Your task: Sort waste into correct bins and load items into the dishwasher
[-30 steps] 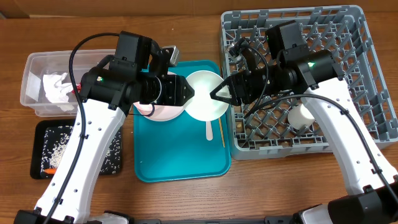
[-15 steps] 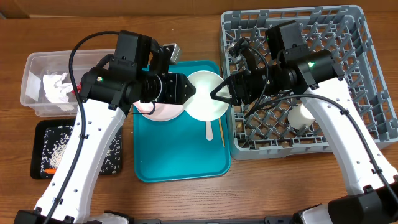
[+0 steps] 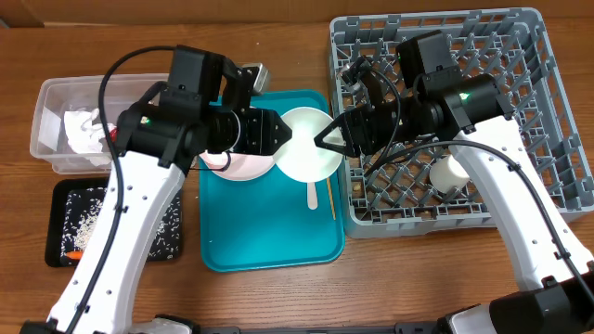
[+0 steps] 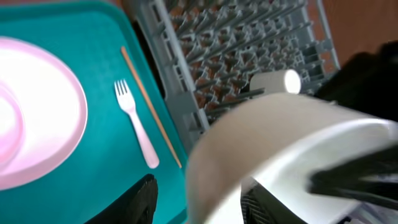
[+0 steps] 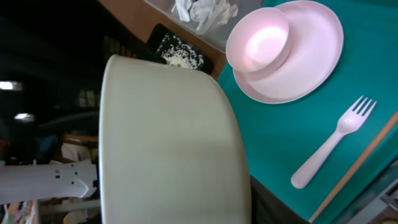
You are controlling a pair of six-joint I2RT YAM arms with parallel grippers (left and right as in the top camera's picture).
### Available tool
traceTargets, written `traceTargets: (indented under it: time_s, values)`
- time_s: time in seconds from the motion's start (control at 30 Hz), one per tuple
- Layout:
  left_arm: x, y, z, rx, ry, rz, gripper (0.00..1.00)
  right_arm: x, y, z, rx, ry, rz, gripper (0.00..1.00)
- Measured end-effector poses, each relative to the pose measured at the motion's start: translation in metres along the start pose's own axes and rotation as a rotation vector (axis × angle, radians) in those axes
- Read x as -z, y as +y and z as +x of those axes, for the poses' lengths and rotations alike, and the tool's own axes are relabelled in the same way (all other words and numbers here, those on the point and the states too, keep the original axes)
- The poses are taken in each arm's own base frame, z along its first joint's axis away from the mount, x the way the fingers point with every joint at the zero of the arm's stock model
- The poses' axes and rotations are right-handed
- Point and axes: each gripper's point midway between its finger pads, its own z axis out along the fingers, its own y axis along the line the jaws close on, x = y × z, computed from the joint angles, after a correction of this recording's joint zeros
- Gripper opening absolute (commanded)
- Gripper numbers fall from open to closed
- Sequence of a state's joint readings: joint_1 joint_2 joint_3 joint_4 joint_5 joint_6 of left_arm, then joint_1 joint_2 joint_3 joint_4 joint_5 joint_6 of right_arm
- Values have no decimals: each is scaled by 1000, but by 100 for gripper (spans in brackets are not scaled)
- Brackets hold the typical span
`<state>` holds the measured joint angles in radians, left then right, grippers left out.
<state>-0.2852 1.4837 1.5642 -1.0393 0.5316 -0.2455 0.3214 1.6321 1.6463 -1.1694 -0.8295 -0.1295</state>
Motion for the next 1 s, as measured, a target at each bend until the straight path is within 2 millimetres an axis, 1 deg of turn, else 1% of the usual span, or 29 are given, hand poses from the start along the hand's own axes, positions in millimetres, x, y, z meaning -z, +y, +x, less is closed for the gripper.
traceTargets:
  time_s: [0.1,0.23,0.3,0.73,1.0]
  values:
    - [17,-12,-7,-40,-51,12,46,0,-3,-2,1,-7,16,47]
    - [37,-25,-11,-78,-107,26,46,0,-5,-4,0,-15,27,46]
    - [42,-28,-11,-85,-117,28,46,0,-5,-5,-2,-16,27,42]
    - [41,-22,-8,-75,-106,-3,46,0,-5,-5,-6,-15,31,41]
    - [41,-19,-7,-70,-103,-22,46,0,-9,-4,-6,-15,53,41]
